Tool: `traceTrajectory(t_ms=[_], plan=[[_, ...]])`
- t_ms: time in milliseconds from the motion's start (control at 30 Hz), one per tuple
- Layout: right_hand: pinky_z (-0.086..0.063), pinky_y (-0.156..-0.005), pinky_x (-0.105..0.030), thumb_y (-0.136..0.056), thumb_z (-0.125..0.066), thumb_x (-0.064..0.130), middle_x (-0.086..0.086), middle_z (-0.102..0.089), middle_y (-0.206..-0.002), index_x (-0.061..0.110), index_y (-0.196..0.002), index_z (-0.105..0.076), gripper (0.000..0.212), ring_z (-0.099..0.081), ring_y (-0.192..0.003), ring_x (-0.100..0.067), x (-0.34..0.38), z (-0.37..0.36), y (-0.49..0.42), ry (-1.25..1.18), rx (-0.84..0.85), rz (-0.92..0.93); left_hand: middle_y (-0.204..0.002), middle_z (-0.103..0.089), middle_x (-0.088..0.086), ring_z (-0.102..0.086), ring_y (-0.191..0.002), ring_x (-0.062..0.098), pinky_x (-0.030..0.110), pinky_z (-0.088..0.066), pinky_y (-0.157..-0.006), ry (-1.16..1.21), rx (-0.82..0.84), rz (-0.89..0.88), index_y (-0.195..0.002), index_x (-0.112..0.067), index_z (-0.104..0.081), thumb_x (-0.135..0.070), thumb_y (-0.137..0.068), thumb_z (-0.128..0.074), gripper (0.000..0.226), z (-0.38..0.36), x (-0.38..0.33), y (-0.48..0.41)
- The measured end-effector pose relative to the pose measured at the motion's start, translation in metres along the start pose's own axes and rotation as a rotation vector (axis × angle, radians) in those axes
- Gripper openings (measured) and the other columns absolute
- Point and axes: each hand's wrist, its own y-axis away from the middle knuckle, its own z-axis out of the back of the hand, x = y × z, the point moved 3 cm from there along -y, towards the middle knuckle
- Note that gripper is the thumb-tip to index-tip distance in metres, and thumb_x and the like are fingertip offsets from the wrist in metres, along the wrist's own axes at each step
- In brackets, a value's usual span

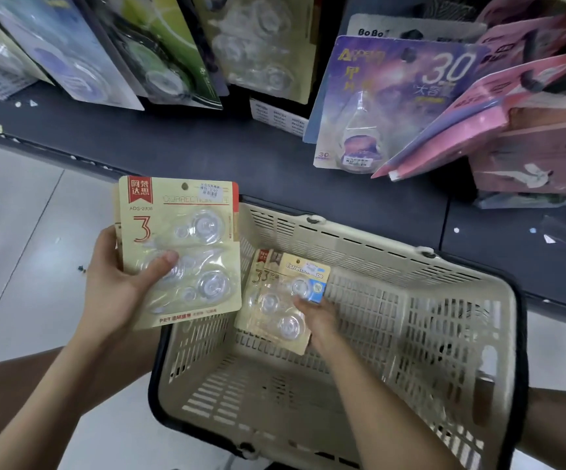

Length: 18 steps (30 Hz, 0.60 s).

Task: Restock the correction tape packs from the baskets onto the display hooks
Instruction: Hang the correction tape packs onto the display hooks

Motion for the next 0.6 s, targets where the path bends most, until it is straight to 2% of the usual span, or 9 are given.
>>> traceTrajectory(t_ms=[33, 100, 167, 233, 333, 400, 500, 600], plan=[[-0.055, -0.085, -0.034, -0.082, -0.079, 0.021, -0.001, -0.073, -0.098, 0.020, -0.096, -0.067, 0.019, -0.068, -0.089, -0.019, 0.001, -0.006, -0.002, 0.029, -0.046, 0.005, -0.107, -0.066, -0.004, -0.067, -0.096, 0.021, 0.041, -0.054, -0.081, 0.004, 0.004, 0.003, -0.118, -0.016, -0.049, -0.014, -0.075, -0.082, 0.055, 0.000, 0.000, -0.001], [-0.056, -0.087, -0.035, -0.081, -0.080, 0.019, -0.004, -0.072, -0.100, 0.024, -0.089, -0.065, 0.018, -0.068, -0.089, -0.020, 0.006, -0.018, -0.006, 0.085, -0.090, 0.019, -0.109, -0.067, -0.003, -0.067, -0.097, 0.020, 0.040, -0.054, -0.081, 0.003, 0.016, 0.008, -0.119, -0.017, -0.049, -0.020, -0.068, -0.087, 0.063, -0.001, 0.001, -0.002], [-0.055, -0.092, -0.037, -0.076, -0.084, 0.020, -0.009, -0.069, -0.110, 0.025, -0.089, -0.065, 0.023, -0.068, -0.095, -0.023, 0.008, -0.025, -0.009, 0.166, -0.091, 0.045, -0.107, -0.066, -0.005, -0.067, -0.094, 0.016, 0.038, -0.054, -0.080, 0.002, 0.017, 0.010, -0.118, -0.017, -0.049, -0.016, -0.071, -0.086, 0.059, -0.002, 0.000, -0.002], [-0.054, -0.093, -0.037, -0.075, -0.085, 0.020, -0.007, -0.069, -0.109, 0.021, -0.090, -0.065, 0.025, -0.067, -0.098, -0.023, 0.010, -0.027, -0.008, 0.225, -0.081, 0.047, -0.104, -0.065, -0.007, -0.066, -0.092, 0.013, 0.034, -0.054, -0.078, 0.004, 0.015, 0.004, -0.116, -0.016, -0.048, -0.012, -0.077, -0.079, 0.050, -0.004, 0.000, -0.002], [-0.052, -0.089, -0.033, -0.078, -0.082, 0.017, -0.001, -0.071, -0.098, 0.022, -0.087, -0.064, 0.021, -0.066, -0.095, -0.021, 0.012, -0.024, -0.004, 0.185, -0.035, 0.076, -0.106, -0.065, -0.007, -0.065, -0.094, 0.012, 0.031, -0.052, -0.078, 0.001, 0.021, 0.006, -0.117, -0.017, -0.048, -0.021, -0.071, -0.082, 0.058, -0.005, 0.000, -0.002], [-0.051, -0.089, -0.033, -0.080, -0.080, 0.013, -0.001, -0.072, -0.099, 0.024, -0.088, -0.064, 0.021, -0.066, -0.095, -0.021, 0.013, -0.024, 0.002, 0.163, -0.003, 0.119, -0.107, -0.065, -0.006, -0.065, -0.094, 0.012, 0.033, -0.052, -0.079, -0.006, 0.018, 0.010, -0.117, -0.019, -0.048, -0.024, -0.066, -0.088, 0.066, -0.006, 0.000, -0.003], [-0.053, -0.089, -0.036, -0.081, -0.079, 0.012, 0.000, -0.073, -0.099, 0.022, -0.095, -0.066, 0.022, -0.068, -0.095, -0.021, 0.019, -0.020, 0.011, 0.166, 0.000, 0.171, -0.109, -0.065, -0.006, -0.065, -0.096, 0.012, 0.033, -0.053, -0.081, -0.002, 0.000, 0.011, -0.118, -0.020, -0.048, -0.023, -0.069, -0.087, 0.062, -0.007, -0.001, 0.000], [-0.057, -0.082, -0.035, -0.080, -0.076, 0.002, 0.001, -0.073, -0.095, 0.023, -0.092, -0.067, 0.026, -0.070, -0.094, -0.024, 0.031, 0.002, 0.024, 0.140, 0.066, 0.226, -0.108, -0.065, -0.007, -0.065, -0.095, 0.010, 0.033, -0.053, -0.080, 0.012, -0.004, 0.004, -0.118, -0.021, -0.048, -0.017, -0.075, -0.081, 0.054, -0.010, -0.007, 0.003]])
